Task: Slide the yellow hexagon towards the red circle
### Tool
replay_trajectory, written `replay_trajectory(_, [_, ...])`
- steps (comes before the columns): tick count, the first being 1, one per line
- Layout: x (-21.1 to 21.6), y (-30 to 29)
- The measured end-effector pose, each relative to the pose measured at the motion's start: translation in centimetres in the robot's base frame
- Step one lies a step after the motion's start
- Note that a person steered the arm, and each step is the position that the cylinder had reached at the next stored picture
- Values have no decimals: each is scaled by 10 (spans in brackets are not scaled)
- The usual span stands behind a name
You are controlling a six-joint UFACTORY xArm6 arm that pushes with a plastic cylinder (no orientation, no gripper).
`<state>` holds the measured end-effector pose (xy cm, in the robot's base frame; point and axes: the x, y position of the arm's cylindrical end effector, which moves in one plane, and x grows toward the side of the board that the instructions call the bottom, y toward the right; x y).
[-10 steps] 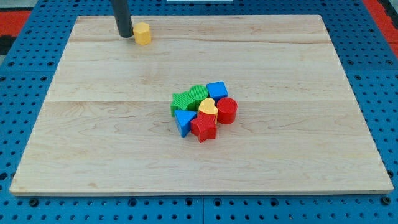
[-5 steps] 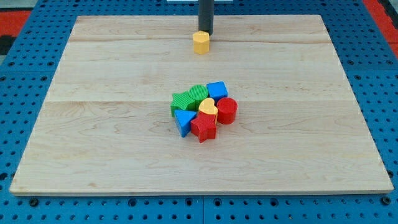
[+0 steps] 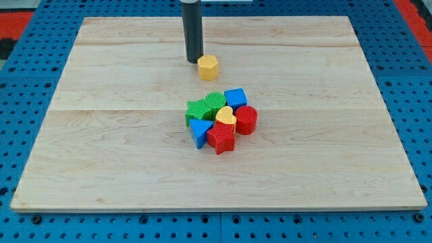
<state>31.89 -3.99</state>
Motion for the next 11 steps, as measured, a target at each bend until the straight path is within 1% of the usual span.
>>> replay_trajectory(1, [0, 8])
replay_trajectory(2, [19, -8])
replay_trajectory(3, [38, -8])
replay_trajectory(4, [24, 13])
replay_trajectory(5, [1, 35])
replay_trajectory(7, [15, 118])
replay_trajectory(8, [33, 135])
replay_trajectory(9, [63, 150])
replay_trajectory(11, [53, 194])
